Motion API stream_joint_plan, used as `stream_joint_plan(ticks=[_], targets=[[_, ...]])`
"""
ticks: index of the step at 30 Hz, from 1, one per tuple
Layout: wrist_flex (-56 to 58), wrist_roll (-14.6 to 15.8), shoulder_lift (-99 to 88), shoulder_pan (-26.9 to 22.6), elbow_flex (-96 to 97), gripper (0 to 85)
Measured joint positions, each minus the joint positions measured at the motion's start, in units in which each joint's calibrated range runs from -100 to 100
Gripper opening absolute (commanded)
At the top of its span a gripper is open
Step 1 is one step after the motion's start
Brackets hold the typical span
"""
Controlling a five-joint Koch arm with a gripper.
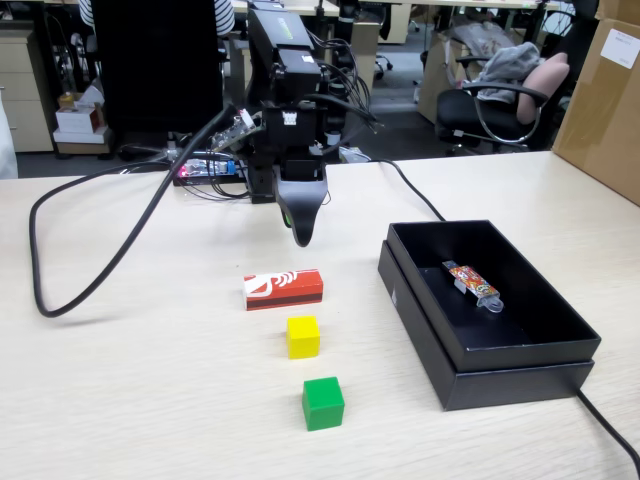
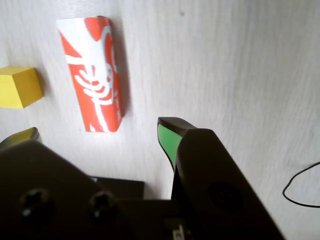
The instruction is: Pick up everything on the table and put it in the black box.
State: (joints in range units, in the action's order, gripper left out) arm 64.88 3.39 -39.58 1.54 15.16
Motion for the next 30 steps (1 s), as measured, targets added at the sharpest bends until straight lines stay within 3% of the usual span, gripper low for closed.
stream_joint_plan(ticks=[13, 30], targets=[[-0.1, 0.0, 18.6, 1.5, -9.1, 44.8], [-0.1, -0.8, 29.9, 2.3, -14.0, 44.5]])
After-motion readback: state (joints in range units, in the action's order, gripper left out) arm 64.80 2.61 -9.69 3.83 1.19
